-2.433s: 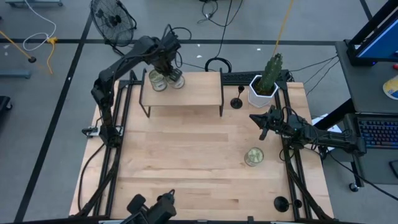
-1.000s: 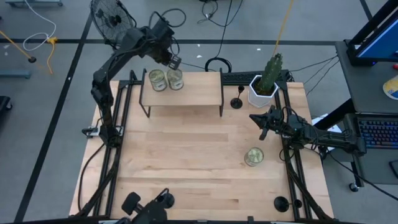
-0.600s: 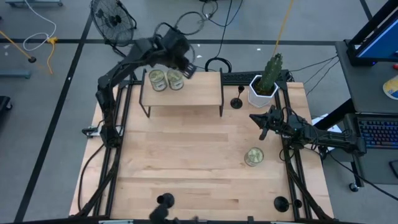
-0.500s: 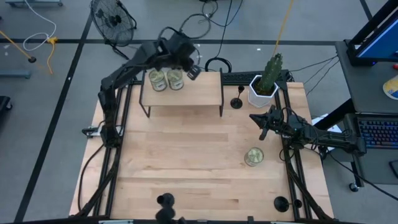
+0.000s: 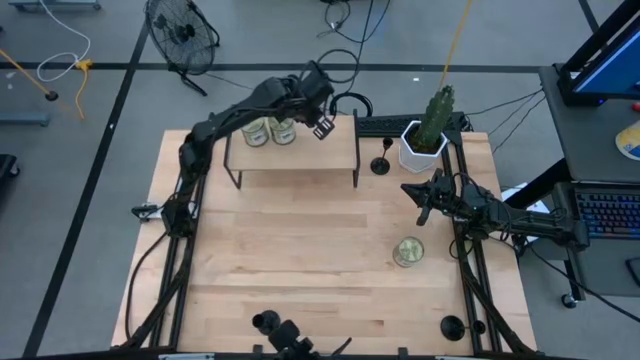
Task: Pick & Place candle stick holders
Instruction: Put the left green scented candle on the shelf
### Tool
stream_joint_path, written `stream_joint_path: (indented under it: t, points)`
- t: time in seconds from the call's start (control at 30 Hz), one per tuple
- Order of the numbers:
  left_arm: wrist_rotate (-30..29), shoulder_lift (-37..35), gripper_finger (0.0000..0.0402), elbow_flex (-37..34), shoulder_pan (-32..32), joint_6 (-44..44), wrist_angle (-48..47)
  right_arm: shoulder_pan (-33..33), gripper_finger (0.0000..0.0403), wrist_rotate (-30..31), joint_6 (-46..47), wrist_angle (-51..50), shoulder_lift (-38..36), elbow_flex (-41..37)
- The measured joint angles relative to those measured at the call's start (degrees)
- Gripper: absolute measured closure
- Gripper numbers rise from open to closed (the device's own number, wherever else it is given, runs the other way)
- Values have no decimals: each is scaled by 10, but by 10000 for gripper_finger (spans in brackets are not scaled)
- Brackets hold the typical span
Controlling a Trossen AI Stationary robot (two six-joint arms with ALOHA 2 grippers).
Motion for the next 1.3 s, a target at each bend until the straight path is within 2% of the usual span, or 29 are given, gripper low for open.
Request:
stream_joint_path:
  t: [0.67, 1.3]
  points:
    - [27, 0, 339, -62, -1, -27, -41, 0, 399, 0, 0, 0, 0, 0]
    - [27, 0, 339, -64, 0, -79, -102, 0, 399, 0, 0, 0, 0, 0]
